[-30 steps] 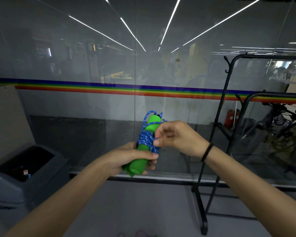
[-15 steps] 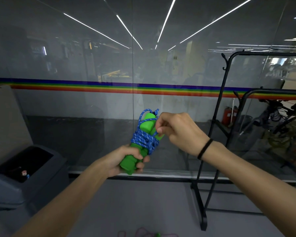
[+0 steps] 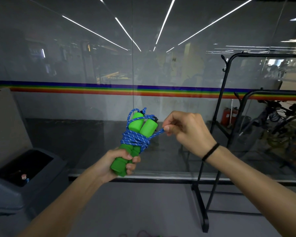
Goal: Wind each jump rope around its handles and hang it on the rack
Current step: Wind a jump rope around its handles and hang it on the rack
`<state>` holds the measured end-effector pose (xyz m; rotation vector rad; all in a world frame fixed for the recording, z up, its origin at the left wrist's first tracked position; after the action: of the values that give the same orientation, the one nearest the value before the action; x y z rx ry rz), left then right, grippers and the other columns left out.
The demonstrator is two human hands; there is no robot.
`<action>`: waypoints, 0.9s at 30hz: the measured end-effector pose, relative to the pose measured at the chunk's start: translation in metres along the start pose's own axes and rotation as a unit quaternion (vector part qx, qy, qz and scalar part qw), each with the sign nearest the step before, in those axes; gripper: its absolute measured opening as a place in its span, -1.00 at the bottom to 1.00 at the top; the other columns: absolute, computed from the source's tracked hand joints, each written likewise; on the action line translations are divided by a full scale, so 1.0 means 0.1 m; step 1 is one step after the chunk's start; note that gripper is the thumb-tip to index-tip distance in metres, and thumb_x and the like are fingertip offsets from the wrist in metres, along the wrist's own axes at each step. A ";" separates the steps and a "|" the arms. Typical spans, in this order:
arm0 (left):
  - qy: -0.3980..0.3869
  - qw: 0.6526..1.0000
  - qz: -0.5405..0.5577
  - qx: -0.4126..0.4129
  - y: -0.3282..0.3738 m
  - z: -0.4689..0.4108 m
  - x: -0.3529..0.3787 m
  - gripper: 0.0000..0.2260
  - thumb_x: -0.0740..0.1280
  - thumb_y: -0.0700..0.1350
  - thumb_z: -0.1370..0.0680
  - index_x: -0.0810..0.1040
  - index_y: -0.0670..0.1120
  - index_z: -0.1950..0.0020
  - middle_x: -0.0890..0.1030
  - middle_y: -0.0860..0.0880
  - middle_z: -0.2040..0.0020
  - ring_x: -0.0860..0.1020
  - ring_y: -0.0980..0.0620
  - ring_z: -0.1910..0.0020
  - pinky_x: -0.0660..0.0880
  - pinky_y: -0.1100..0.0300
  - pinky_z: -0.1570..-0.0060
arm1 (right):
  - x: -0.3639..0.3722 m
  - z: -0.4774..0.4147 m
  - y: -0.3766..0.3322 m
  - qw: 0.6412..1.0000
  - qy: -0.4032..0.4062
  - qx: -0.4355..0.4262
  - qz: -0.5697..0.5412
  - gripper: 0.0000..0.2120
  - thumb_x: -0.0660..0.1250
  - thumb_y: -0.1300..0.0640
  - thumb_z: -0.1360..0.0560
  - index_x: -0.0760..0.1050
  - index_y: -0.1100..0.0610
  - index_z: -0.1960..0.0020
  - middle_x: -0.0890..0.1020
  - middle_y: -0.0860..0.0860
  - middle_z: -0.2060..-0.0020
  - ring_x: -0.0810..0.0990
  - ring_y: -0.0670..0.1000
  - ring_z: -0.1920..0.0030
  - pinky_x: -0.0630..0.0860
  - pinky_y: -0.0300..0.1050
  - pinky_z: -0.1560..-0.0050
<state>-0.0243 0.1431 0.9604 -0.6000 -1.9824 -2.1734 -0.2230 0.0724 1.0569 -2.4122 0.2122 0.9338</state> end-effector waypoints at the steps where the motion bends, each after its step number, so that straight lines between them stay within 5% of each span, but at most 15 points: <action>1: 0.012 1.000 -0.008 -0.006 -0.01 -0.02 -0.01 -0.47 0.48 -0.16 -0.05 0.34 -0.16 0.08 0.48 -0.06 0.33 0.37 0.09 0.50 0.38 0.27 0.49 | 0.05 0.00 -0.01 1.000 0.011 -0.006 -0.001 -0.92 0.34 0.30 -0.45 0.56 0.17 0.19 0.57 -0.10 0.39 0.56 -0.26 0.29 0.38 -0.56 0.27; 7: 0.092 0.992 -0.082 -0.008 0.07 -0.14 -0.03 -0.67 0.35 -0.14 -0.31 0.56 -0.20 -0.04 0.66 -0.16 0.09 0.62 0.00 0.22 0.58 0.20 0.19 | 0.30 -0.16 -0.03 0.997 0.004 0.029 -0.074 -0.92 0.31 0.28 -0.47 0.52 0.12 0.16 0.65 0.05 0.26 0.64 -0.03 0.25 0.51 -0.32 0.16; 9: 0.109 0.986 -0.129 0.003 0.08 -0.22 -0.06 -0.53 0.45 -0.09 -0.29 0.51 -0.18 -0.16 0.65 -0.13 -0.02 0.63 0.00 0.06 0.56 0.18 0.09 | 0.37 -0.20 0.03 0.996 0.001 0.051 -0.074 -0.90 0.30 0.28 -0.48 0.50 0.11 0.16 0.63 0.06 0.25 0.65 0.01 0.24 0.54 -0.24 0.15; 11: 0.167 0.964 -0.207 0.005 0.06 -0.30 -0.08 -0.32 0.52 -0.01 -0.28 0.36 -0.09 -0.33 0.58 -0.04 -0.18 0.57 0.01 -0.12 0.51 0.17 -0.04 | 0.47 -0.19 0.12 0.997 -0.002 0.071 -0.026 -0.93 0.29 0.26 -0.49 0.53 0.14 0.14 0.60 0.01 0.26 0.57 -0.06 0.27 0.47 -0.38 0.22; 13: 0.218 0.931 -0.287 0.059 0.05 -0.39 -0.03 -0.35 0.49 -0.01 -0.36 0.30 -0.06 -0.37 0.51 0.00 -0.23 0.51 0.06 -0.18 0.45 0.22 -0.09 | 0.56 -0.14 0.23 0.995 -0.017 0.095 -0.001 -0.94 0.30 0.25 -0.48 0.55 0.16 0.12 0.59 -0.02 0.27 0.53 -0.10 0.29 0.43 -0.39 0.28; 18: 0.129 0.928 -0.317 0.146 0.01 -0.68 0.25 -0.73 0.43 -0.30 -0.40 0.53 -0.31 -0.08 0.60 -0.12 0.17 0.58 0.13 0.20 0.50 0.42 0.14 | 0.59 -0.05 0.44 0.990 -0.037 0.123 0.049 -0.93 0.32 0.23 -0.45 0.58 0.12 0.14 0.63 -0.01 0.27 0.56 -0.09 0.25 0.41 -0.36 0.19; 22: 0.134 0.935 -0.288 0.159 0.01 -1.06 0.31 -0.91 0.43 -0.38 -0.37 0.57 -0.33 0.16 0.64 -0.12 0.39 0.60 0.11 0.40 0.56 0.28 0.23 | 0.45 -0.11 0.65 0.988 -0.042 0.148 0.019 -0.92 0.33 0.28 -0.44 0.57 0.13 0.18 0.67 0.05 0.31 0.63 -0.09 0.35 0.51 -0.40 0.25; 27: 0.129 0.950 -0.249 0.134 0.00 -1.60 0.37 -0.85 0.48 -0.37 -0.32 0.61 -0.29 0.14 0.67 -0.02 0.40 0.64 0.11 0.40 0.60 0.24 0.23 | 0.19 -0.24 1.13 0.982 -0.045 0.180 0.043 -0.89 0.37 0.26 -0.39 0.60 0.17 0.09 0.58 -0.04 0.31 0.46 -0.24 0.38 0.37 -0.54 0.35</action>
<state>-0.0892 -0.0080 0.9657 0.2441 -2.4018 -2.0169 -0.2318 -0.0345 1.0107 -2.0385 0.4166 0.9491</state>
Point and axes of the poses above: each hand's wrist, its own z-axis away from the middle knuckle, its own x-axis out of the palm, y = z × x, the point moved 1 cm from there along -z, towards the middle knuckle
